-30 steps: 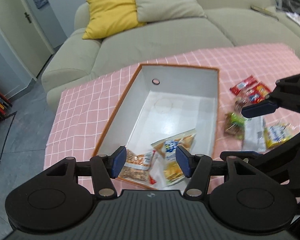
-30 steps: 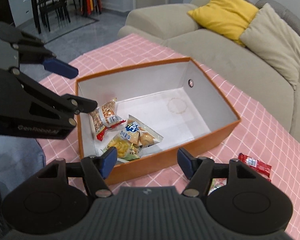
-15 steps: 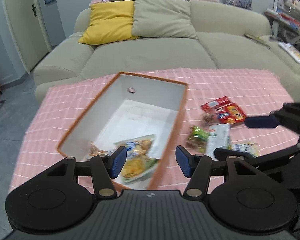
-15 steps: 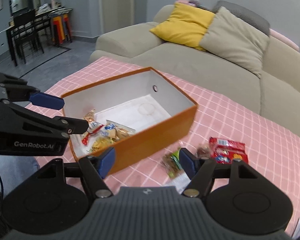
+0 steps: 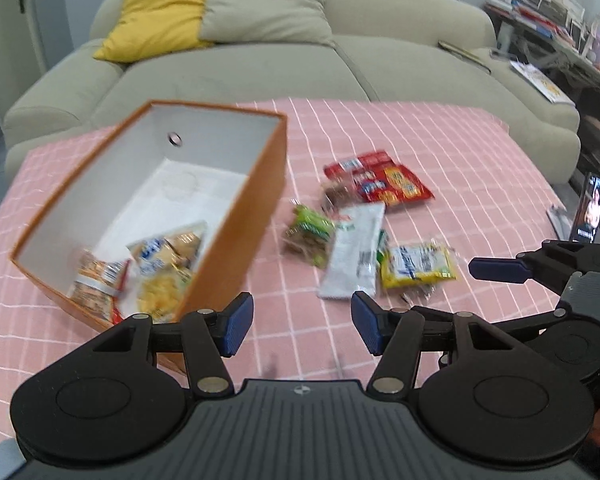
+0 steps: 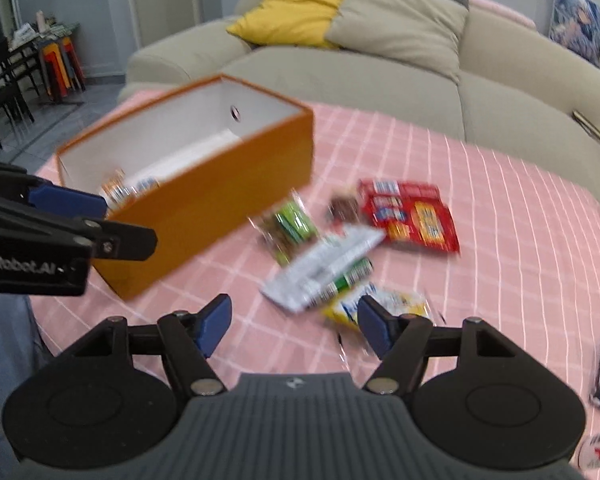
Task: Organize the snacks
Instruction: 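Withdraw both tools from the box back toward the remaining snacks, then grasp the white wrapper with the left tool while the right tool grasps the yellow America bag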
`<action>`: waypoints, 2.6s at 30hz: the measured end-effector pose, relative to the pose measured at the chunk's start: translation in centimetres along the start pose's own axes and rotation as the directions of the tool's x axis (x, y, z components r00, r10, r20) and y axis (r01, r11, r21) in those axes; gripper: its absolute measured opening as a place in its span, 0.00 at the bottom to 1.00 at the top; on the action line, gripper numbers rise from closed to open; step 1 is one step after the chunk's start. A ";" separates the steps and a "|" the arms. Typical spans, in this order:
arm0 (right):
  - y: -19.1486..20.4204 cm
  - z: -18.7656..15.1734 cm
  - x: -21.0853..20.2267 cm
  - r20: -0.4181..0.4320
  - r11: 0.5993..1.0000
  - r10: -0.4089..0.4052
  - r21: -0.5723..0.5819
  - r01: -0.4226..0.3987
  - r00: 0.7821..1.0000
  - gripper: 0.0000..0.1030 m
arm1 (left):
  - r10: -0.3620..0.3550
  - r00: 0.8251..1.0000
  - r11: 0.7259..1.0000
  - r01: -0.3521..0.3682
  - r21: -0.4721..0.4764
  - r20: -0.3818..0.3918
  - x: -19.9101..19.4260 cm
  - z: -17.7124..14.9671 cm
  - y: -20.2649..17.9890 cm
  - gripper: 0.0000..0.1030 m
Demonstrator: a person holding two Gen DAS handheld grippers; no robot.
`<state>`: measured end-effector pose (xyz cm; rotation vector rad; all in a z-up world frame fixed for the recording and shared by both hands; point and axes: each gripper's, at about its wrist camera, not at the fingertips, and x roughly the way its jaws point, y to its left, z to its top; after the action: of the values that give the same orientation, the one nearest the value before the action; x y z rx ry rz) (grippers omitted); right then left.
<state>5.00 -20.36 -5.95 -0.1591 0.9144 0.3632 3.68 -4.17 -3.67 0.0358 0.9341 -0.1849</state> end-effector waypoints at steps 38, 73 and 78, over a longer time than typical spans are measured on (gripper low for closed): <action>-3.7 0.7 10.5 -0.195 0.908 -0.036 -0.416 -0.050 0.980 0.34 | -0.081 0.977 0.996 0.084 0.004 -0.197 10.6 3.7 -1.4 0.65; -8.2 3.2 13.8 -0.274 0.929 0.201 -0.250 -0.272 0.941 0.56 | -0.222 0.927 0.975 0.209 -0.073 -0.304 20.1 5.4 -2.3 0.74; -8.3 2.9 14.0 -0.278 0.931 0.212 -0.235 -0.280 0.937 0.53 | -0.216 0.932 0.976 0.211 -0.049 -0.292 20.1 5.5 -2.8 0.65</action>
<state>18.01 -23.85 -15.52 -0.3491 1.1342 0.7181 19.26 -10.38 -16.39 -0.0562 1.2398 -0.3809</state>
